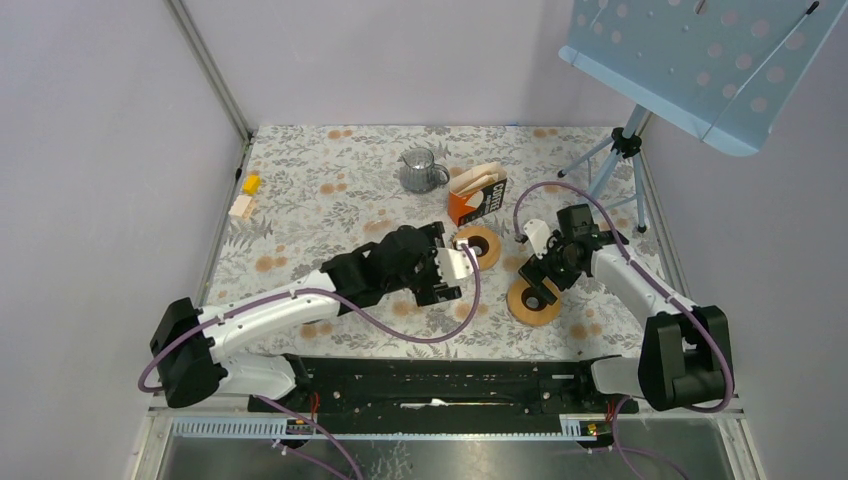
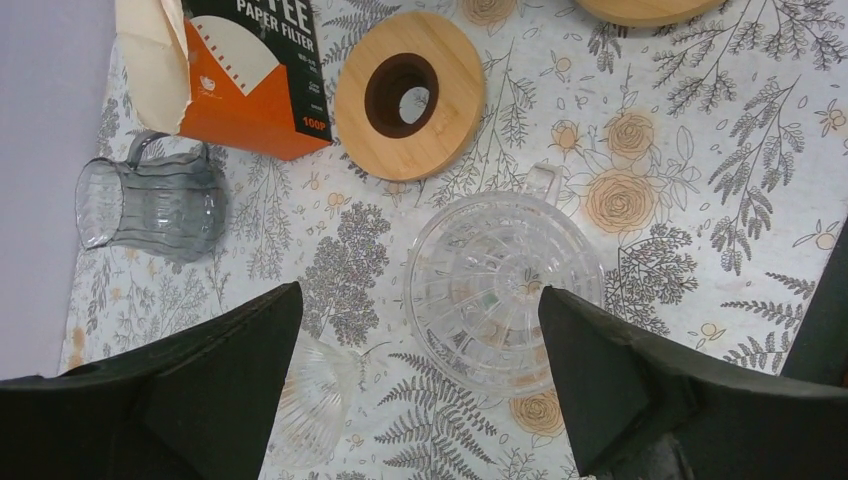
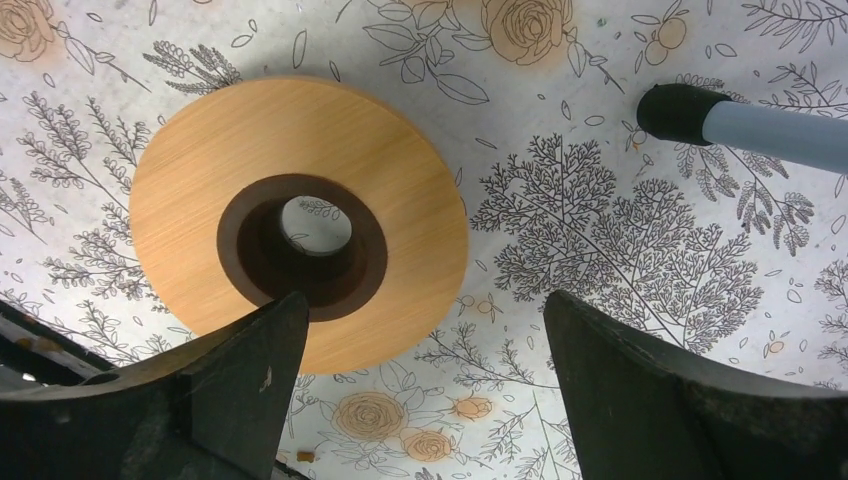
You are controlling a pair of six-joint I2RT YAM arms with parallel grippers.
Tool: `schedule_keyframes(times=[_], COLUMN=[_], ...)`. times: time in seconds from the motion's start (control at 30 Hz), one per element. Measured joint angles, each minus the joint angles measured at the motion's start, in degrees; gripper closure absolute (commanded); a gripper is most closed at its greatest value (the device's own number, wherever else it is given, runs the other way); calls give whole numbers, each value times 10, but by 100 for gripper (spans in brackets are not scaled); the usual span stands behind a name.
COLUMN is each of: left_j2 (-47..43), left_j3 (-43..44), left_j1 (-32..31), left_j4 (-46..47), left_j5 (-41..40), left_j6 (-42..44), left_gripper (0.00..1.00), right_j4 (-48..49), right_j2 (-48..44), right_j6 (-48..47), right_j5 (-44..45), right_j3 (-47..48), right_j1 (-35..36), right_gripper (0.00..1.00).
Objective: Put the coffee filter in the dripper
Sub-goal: Place the coffee server at the center of the board, then pick up the dripper holder from the center of the board, then place the dripper holder onto the coffee server.
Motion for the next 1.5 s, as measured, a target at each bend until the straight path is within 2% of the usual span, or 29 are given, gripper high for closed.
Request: schedule_keyframes(times=[0.23,0.37,0.57,0.73,0.83,0.9,1.13,1.33,1.5], left_j2=[0,0,0,0,0,-1,-3,2,10], left_j3=[6,15,36,49,59,68,107,151,169], left_j1=[10,13,25,58,96,121,227,382,484], left_j4=[-18,-27,-28,-31,-31,-31,-41,-66,-76], left_j5=[0,0,0,3,8,10,26,80,125], left_j6=[0,0,-5,-19,-34,-45,-110,-199,-265], left_gripper=[1,1,1,1,1,1,1,1,1], right_j4=[10,13,19,21,18,3,-69,-121,-150], right_j2=[42,71,94,99,103,105,94,88,145], right_j6=[-1,-1,2,3,3,2,4,13,23], right_j5=[9,7,-3,-12,-12,-12,-21,-25,-24], right_j3=[0,1,4,7,17,31,137,259,376], right_j1=[0,0,1,1,1,1,21,137,241], right_gripper=[11,17,39,60,70,73,75,75,75])
